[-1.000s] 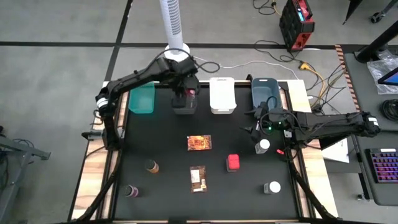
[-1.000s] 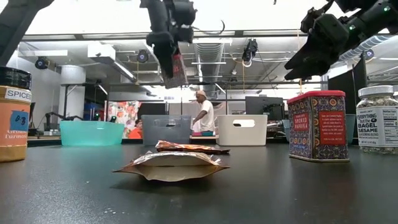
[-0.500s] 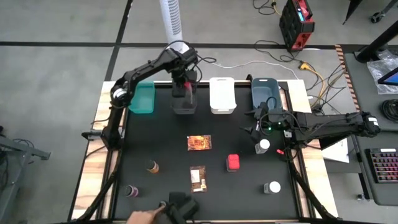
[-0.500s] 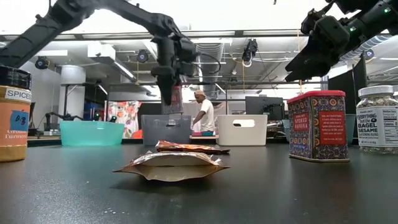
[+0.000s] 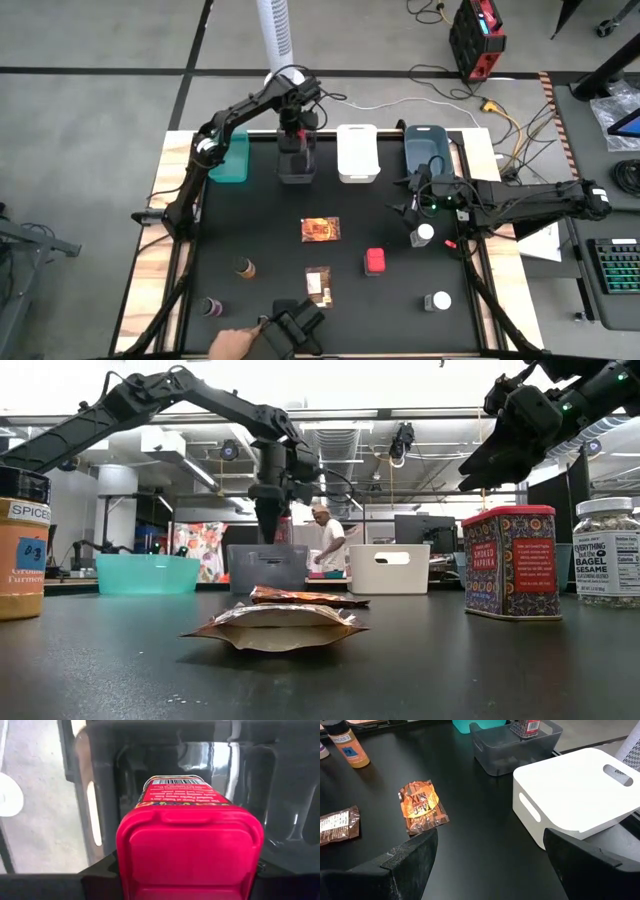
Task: Sort spices by type
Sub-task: Put the top red seasoning can into the black bin
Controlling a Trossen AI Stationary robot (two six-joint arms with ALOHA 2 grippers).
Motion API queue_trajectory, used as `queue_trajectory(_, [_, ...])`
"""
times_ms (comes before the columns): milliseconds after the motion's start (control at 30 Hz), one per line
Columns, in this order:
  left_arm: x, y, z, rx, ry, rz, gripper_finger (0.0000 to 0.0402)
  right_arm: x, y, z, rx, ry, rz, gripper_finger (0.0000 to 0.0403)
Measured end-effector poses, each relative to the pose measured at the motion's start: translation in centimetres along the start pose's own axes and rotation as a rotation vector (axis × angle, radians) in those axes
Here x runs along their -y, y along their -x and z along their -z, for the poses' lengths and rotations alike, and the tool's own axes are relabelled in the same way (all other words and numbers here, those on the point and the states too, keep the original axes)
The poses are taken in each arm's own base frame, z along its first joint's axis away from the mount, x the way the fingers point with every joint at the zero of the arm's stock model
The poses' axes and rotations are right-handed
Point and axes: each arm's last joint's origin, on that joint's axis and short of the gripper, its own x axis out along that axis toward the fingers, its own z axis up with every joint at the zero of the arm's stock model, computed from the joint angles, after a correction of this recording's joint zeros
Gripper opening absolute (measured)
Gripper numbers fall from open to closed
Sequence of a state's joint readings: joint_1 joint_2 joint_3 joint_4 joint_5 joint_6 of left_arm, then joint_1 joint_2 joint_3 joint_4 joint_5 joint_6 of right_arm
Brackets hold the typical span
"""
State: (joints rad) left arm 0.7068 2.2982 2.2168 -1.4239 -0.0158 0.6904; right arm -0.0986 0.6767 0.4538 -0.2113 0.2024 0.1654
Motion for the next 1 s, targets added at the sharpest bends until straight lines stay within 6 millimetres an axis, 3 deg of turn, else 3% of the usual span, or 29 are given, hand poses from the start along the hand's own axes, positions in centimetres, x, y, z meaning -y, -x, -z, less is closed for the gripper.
queue_trajectory(300, [0.2, -1.3, 0.0, -0.018, 0.049, 0.015, 0.0179, 0.0, 0.0, 0.0, -0.001, 0.001, 0.0, 0.0354])
queue_trajectory(1000, [0.9, -4.7, 0.0, -0.045, -0.028, 0.038, 0.0186, 0.0, 0.0, 0.1, -0.003, 0.018, 0.001, 0.0354])
